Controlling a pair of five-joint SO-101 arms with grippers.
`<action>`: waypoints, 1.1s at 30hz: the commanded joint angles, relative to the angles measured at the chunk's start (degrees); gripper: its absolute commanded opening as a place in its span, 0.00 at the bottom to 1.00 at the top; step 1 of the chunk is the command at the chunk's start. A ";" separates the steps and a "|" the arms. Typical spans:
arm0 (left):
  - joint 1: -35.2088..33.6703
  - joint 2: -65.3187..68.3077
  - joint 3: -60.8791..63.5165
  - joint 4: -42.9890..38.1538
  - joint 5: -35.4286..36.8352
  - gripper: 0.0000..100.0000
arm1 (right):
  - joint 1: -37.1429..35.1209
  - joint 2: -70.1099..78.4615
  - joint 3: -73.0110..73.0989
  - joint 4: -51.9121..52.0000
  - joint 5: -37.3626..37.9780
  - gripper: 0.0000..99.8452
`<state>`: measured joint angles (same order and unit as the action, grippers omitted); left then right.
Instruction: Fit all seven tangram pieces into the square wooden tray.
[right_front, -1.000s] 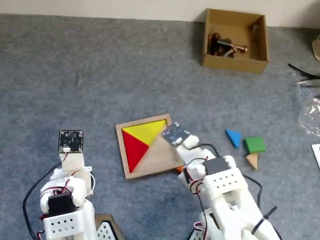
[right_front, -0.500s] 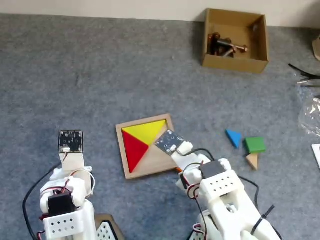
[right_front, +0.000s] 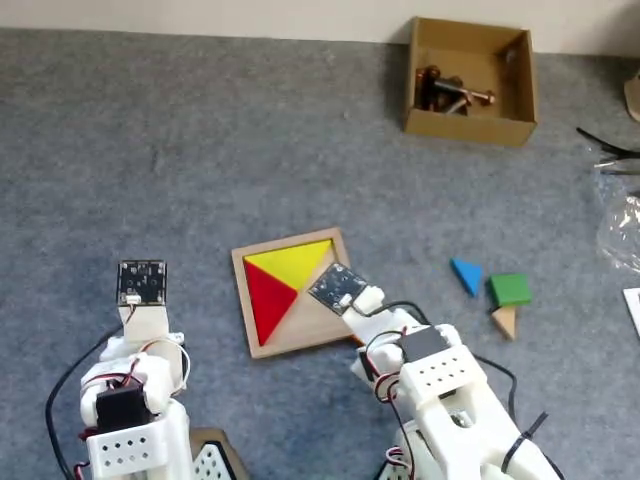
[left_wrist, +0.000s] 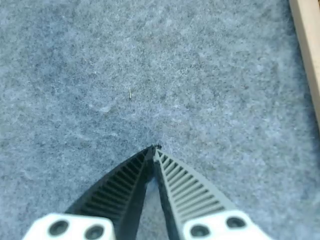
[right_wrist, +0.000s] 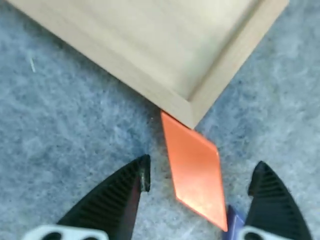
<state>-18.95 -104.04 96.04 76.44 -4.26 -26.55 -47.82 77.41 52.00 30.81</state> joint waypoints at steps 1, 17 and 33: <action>-0.75 -0.31 1.10 0.26 0.53 0.01 | -0.31 -0.66 -0.48 -1.36 0.70 0.24; -0.75 -0.31 1.10 0.26 0.53 0.01 | -0.31 -0.66 -0.48 -1.45 1.05 0.13; -0.75 -0.31 1.10 0.26 0.53 0.01 | -0.04 -1.19 1.19 -1.10 0.97 0.07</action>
<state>-18.95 -104.04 96.04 76.44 -4.26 -26.46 -48.18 78.29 51.56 31.16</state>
